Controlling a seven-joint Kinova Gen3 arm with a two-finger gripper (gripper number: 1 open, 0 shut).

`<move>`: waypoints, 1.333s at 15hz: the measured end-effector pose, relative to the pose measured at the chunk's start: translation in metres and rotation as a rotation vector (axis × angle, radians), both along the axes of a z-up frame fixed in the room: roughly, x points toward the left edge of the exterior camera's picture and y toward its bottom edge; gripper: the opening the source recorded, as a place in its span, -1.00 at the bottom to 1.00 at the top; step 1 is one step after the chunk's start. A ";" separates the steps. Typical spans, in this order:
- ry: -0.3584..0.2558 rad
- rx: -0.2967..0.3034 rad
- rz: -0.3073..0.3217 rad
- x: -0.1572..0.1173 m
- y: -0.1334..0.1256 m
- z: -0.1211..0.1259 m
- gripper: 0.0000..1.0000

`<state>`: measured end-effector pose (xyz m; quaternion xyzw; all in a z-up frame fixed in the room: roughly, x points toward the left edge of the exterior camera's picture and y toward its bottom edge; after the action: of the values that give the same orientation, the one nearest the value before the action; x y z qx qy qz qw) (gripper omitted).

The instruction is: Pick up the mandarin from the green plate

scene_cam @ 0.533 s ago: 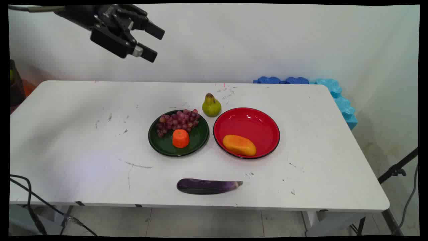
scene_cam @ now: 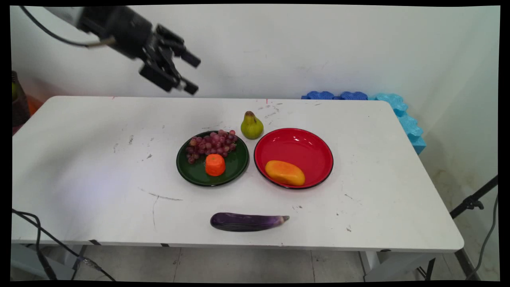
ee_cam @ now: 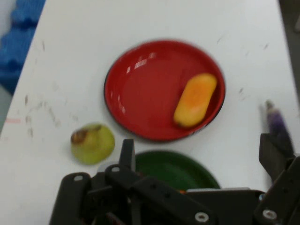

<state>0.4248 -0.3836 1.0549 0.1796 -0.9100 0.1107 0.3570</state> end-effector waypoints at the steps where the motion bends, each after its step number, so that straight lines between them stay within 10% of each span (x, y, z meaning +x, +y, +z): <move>1: -0.034 0.012 0.016 -0.003 -0.004 -0.013 1.00; 10: -0.276 0.122 0.058 -0.044 -0.014 -0.113 1.00; 20: -0.400 0.176 0.067 -0.082 -0.035 -0.190 1.00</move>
<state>0.3424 -0.4183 0.8646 0.2148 -0.9623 0.0759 0.1483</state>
